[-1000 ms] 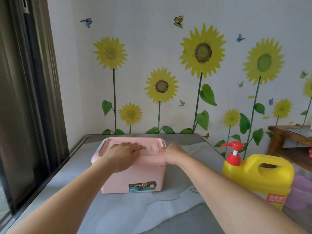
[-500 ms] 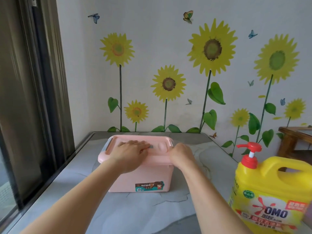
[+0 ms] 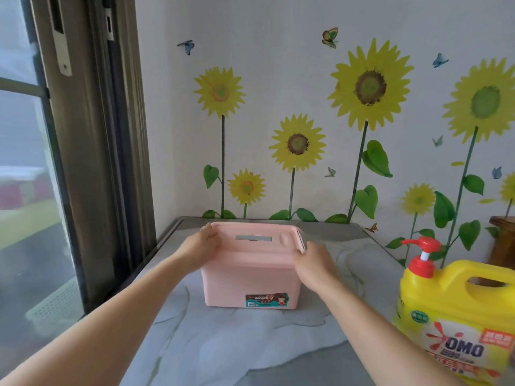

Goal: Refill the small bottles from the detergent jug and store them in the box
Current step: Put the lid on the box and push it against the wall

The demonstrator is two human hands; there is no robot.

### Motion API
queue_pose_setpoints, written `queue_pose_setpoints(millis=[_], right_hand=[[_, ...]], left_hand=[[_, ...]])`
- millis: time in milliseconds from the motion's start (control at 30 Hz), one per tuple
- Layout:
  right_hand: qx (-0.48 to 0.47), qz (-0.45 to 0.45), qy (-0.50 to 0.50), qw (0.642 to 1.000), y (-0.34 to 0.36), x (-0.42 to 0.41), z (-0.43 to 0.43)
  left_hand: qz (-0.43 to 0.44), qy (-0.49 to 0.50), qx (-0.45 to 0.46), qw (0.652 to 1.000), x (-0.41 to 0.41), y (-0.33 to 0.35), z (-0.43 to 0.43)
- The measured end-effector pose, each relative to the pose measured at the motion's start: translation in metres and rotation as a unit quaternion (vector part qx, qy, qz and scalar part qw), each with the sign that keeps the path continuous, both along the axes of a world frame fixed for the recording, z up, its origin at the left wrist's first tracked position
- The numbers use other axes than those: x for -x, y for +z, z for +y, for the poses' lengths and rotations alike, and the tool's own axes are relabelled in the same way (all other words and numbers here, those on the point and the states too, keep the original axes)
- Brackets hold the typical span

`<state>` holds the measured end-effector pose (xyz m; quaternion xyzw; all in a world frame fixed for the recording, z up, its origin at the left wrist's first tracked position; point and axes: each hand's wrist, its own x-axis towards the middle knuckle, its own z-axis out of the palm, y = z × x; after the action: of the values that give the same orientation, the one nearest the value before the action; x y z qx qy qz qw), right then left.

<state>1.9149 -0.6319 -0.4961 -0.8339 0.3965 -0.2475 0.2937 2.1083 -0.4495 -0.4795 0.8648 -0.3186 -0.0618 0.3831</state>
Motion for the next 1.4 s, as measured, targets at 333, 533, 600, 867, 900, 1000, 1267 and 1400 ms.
queue_pose_setpoints(millis=[333,533,600,867,900,1000,1267,1400], right_hand=[[-0.389,-0.346,0.008,0.854,-0.058,-0.028,-0.005],[-0.361,-0.275,0.158,0.877,-0.032,-0.02,0.064],[-0.371,-0.266,0.186,0.87,-0.029,-0.018,0.068],[-0.403,-0.266,0.222,0.847,-0.037,-0.056,0.094],[-0.415,-0.262,0.226,0.841,-0.039,-0.066,0.094],[-0.422,-0.255,0.229,0.839,-0.043,-0.09,0.087],[-0.233,-0.105,0.241,0.936,-0.084,-0.156,0.057],[0.037,0.096,0.269,0.957,-0.106,-0.193,0.017]], left_hand=[[-0.166,-0.019,0.013,0.986,0.086,-0.009,0.095],[-0.214,0.008,0.188,0.958,0.084,-0.004,0.116],[-0.26,-0.049,0.142,0.954,0.086,-0.004,0.108],[-0.429,0.026,-0.001,0.903,0.093,-0.053,0.068],[-0.434,0.051,0.006,0.9,0.091,-0.055,0.066],[-0.431,0.098,0.017,0.897,0.08,-0.061,0.056],[-0.445,0.14,0.044,0.883,-0.009,-0.07,0.031],[-0.43,0.13,0.029,0.893,-0.09,-0.067,0.015]])
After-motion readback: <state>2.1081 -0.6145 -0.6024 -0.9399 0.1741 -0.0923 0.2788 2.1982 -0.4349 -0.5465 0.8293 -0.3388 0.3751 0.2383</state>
